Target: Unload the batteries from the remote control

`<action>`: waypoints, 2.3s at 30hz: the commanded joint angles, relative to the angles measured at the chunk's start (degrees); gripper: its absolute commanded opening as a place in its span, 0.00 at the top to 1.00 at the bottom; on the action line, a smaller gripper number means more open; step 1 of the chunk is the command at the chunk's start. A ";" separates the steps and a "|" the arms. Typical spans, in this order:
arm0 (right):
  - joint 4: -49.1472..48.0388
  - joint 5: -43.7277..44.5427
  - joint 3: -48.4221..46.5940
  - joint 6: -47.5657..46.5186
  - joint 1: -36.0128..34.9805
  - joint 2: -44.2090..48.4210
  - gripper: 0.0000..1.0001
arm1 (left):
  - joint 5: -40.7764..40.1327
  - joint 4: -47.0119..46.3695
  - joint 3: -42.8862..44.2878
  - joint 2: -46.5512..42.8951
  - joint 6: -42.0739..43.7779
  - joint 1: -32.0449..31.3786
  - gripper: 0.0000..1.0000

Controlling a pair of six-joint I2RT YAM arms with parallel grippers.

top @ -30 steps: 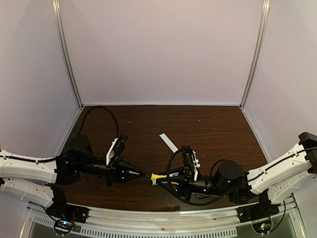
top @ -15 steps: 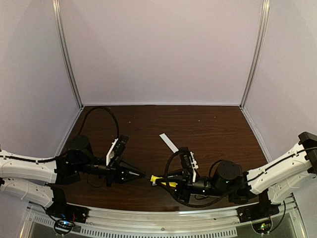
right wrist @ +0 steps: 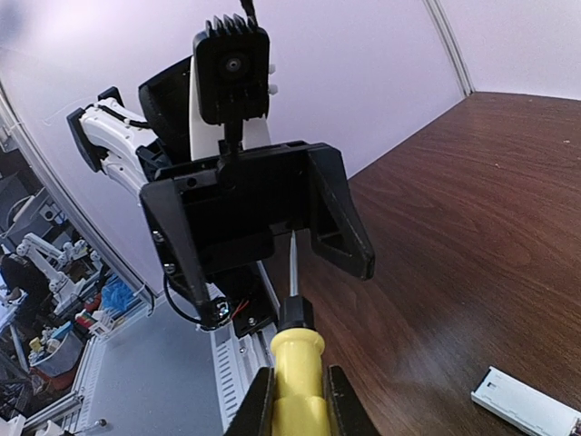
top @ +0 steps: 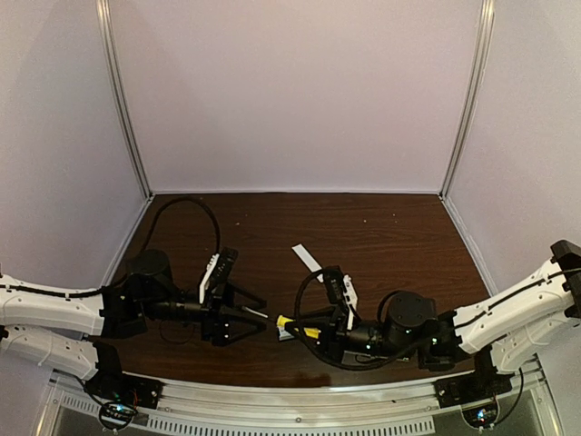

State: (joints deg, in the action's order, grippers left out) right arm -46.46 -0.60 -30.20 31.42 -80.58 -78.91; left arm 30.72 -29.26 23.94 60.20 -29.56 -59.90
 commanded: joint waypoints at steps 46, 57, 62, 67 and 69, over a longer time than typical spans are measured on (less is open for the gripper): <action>40.57 32.24 2.56 2.07 0.79 21.52 1.00 | -16.87 -25.41 -3.74 35.15 26.15 0.10 0.03; 40.04 30.90 3.10 2.33 0.77 21.53 1.00 | -14.96 -27.72 -0.47 43.47 27.54 0.08 0.05; 39.37 30.24 3.54 2.67 0.82 21.19 1.00 | -13.96 -28.61 0.96 45.72 27.68 0.11 0.05; 38.06 29.48 4.16 3.00 0.78 20.92 1.00 | -13.96 -27.11 3.21 47.65 28.14 0.11 0.08; 37.62 29.20 4.36 3.16 0.79 20.63 1.00 | -13.83 -26.77 4.12 48.20 28.37 0.08 0.08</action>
State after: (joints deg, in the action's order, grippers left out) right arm -7.42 29.45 -26.87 33.69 -79.96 -57.67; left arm 15.81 -54.35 26.17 107.15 -2.55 -59.90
